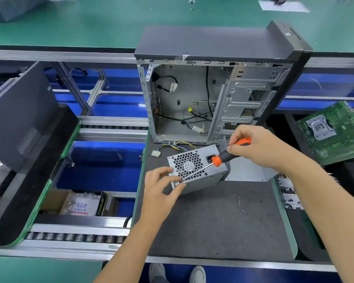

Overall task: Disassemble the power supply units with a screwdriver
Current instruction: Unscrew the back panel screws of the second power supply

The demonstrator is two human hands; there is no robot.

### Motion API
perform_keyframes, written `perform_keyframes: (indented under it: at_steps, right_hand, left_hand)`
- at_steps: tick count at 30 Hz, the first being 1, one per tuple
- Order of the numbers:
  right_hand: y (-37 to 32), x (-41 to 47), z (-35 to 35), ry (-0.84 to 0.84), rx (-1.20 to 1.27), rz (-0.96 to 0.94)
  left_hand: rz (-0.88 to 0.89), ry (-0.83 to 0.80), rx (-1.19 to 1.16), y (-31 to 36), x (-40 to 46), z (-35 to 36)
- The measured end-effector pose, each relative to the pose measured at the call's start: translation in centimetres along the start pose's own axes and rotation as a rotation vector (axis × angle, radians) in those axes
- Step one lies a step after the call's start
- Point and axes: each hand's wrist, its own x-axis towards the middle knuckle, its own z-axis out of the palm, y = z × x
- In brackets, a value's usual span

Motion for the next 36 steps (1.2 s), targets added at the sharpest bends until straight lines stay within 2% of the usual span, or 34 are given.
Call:
perform_keyframes:
  at_steps: [7,15,18,21,24,36]
  right_hand:
    - [-1.7,0.0,-0.8,-0.014,-0.076,-0.066]
    - [-7.1,-0.7,0.2,0.030,-0.168,-0.275]
    - [-9.5,-1.0,1.4,0.031,-0.384,-0.348]
    - [-11.3,-1.1,2.3,0.165,-0.702,-0.454]
    - [-12.3,-1.3,3.1,0.215,-0.854,-0.513]
    - [-10.9,-1.2,3.1,0.221,-0.708,-0.563]
  left_hand:
    - [-0.096,-0.009,-0.045,1.0,0.1,0.3]
    - [-0.137,-0.032,-0.042,1.3,0.2,0.1]
    - [-0.163,-0.049,-0.053,1.5,0.1,0.1]
    - [-0.176,-0.037,-0.072,1.8,0.0,0.1]
    - [-0.194,-0.030,-0.101,1.9,-0.2,0.2]
    - [-0.187,0.053,-0.184,1.5,-0.4,1.0]
